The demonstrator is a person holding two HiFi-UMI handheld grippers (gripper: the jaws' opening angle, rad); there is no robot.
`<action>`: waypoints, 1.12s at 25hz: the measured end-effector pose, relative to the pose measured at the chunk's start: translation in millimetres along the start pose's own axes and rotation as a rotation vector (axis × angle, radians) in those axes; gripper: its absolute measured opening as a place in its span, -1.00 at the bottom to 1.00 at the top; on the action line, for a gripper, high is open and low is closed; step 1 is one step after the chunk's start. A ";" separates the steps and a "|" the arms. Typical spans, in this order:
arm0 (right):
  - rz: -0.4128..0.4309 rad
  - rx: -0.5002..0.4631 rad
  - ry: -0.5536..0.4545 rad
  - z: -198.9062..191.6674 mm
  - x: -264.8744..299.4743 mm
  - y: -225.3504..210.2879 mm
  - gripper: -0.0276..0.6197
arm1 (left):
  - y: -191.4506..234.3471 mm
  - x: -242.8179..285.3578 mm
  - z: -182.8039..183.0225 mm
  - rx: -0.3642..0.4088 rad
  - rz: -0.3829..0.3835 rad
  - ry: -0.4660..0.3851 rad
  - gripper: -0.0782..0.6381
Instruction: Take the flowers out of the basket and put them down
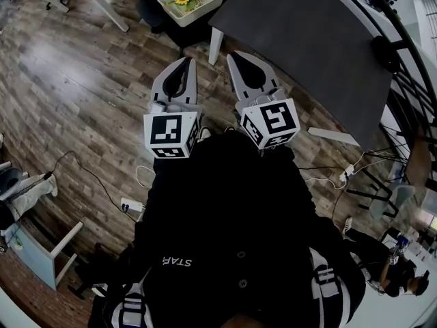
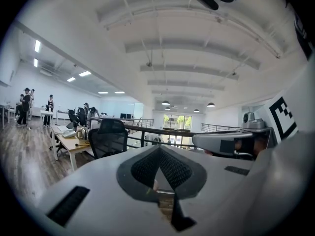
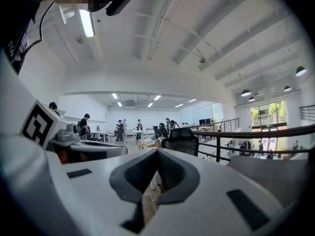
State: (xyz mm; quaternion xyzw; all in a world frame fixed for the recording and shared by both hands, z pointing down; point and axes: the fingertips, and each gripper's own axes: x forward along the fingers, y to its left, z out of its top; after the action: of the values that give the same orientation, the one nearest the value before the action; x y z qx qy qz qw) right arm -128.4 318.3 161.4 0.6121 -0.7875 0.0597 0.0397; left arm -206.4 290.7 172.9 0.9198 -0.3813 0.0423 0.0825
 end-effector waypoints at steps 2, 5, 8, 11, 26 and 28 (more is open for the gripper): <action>-0.005 -0.002 0.000 -1.8 6.5 1.3 -0.88 | 6.1 1.4 -3.1 -0.002 -0.003 0.004 -0.78; -0.011 -0.001 0.009 -7.4 16.0 3.2 -0.88 | 16.8 2.1 -10.8 -0.007 0.001 0.014 -0.78; -0.017 0.002 0.027 -14.4 23.4 2.6 -0.88 | 28.7 1.8 -19.2 -0.029 0.017 0.033 -0.78; -0.028 0.006 0.047 -19.5 32.8 -8.1 -0.88 | 43.7 6.7 -26.7 -0.047 0.041 0.053 -0.78; 0.016 0.025 0.106 -28.3 174.8 -105.3 -0.88 | 128.9 131.3 -33.1 -0.070 0.162 0.098 -0.78; 0.039 0.019 0.119 -26.1 204.7 -119.5 -0.88 | 142.7 160.5 -30.8 -0.078 0.176 0.104 -0.78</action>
State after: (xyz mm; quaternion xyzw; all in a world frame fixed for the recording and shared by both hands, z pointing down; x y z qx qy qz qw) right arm -63.6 96.5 220.4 0.5922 -0.7950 0.1041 0.0796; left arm -194.7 85.7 242.8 0.8753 -0.4573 0.0821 0.1341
